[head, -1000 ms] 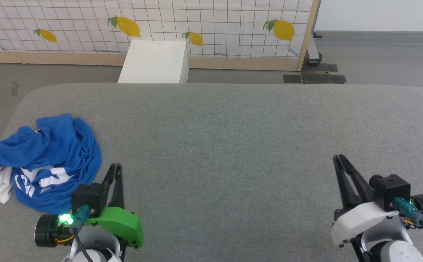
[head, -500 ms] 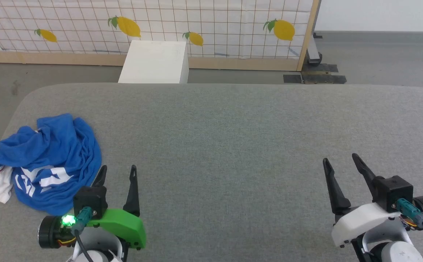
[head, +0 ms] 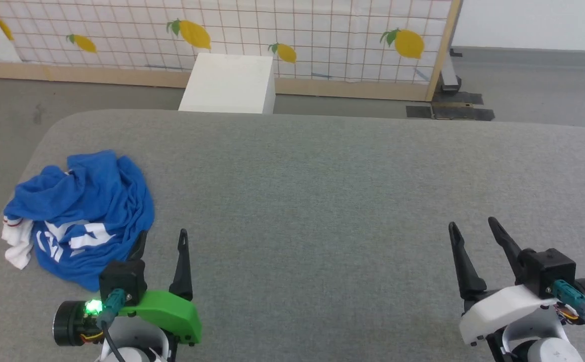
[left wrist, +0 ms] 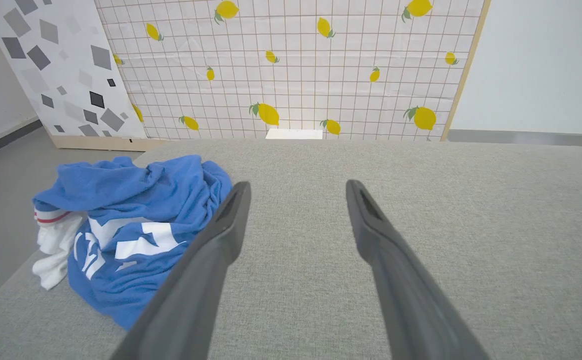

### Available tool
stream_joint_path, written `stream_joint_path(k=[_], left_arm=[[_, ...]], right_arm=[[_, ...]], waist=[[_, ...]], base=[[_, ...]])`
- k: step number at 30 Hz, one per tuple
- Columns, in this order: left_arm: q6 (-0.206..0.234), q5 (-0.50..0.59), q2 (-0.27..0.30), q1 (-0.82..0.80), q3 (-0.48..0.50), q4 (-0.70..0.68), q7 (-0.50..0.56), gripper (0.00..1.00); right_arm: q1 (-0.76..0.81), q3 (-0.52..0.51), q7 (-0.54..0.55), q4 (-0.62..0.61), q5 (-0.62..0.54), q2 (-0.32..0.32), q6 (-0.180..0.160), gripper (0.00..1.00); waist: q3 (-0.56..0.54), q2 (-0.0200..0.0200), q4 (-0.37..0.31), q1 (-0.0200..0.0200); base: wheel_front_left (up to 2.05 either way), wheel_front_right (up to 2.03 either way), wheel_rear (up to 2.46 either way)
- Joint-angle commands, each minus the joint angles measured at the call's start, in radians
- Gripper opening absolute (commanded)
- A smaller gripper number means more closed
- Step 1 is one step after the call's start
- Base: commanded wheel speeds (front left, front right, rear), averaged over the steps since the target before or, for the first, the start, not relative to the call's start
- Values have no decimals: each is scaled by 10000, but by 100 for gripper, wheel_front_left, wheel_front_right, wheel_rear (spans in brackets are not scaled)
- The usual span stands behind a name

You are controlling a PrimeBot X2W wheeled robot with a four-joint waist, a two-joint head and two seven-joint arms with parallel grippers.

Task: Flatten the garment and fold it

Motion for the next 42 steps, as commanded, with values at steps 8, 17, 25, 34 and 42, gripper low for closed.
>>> stream_joint_path(k=[8, 17, 25, 34, 42], left_arm=[[117, -192, -15, -12, -23, 144, -274, 100], [177, -306, -19, -15, -39, 260, -460, 100], [236, -396, -23, -4, -32, 318, -624, 100], [298, -517, -27, 8, -37, 392, -811, 100], [367, -604, -30, 29, -39, 461, -974, 100]], right_arm=[[192, -8, -274, 180, 253, 3, -4, 100], [223, 35, -461, 337, 437, 3, -5, 100], [260, 107, -626, 490, 579, 4, -6, 100], [276, 175, -814, 664, 729, 4, -7, 100], [316, 266, -979, 853, 921, 5, -8, 100]], waist=[[8, 0, 484, 0], [26, 0, 1002, 0], [24, 0, 1482, 0], [36, 0, 1980, 0], [-1, 0, 2337, 0]], base=[[0, 0, 0], [0, 0, 0], [0, 0, 0], [0, 0, 0], [0, 0, 0]])
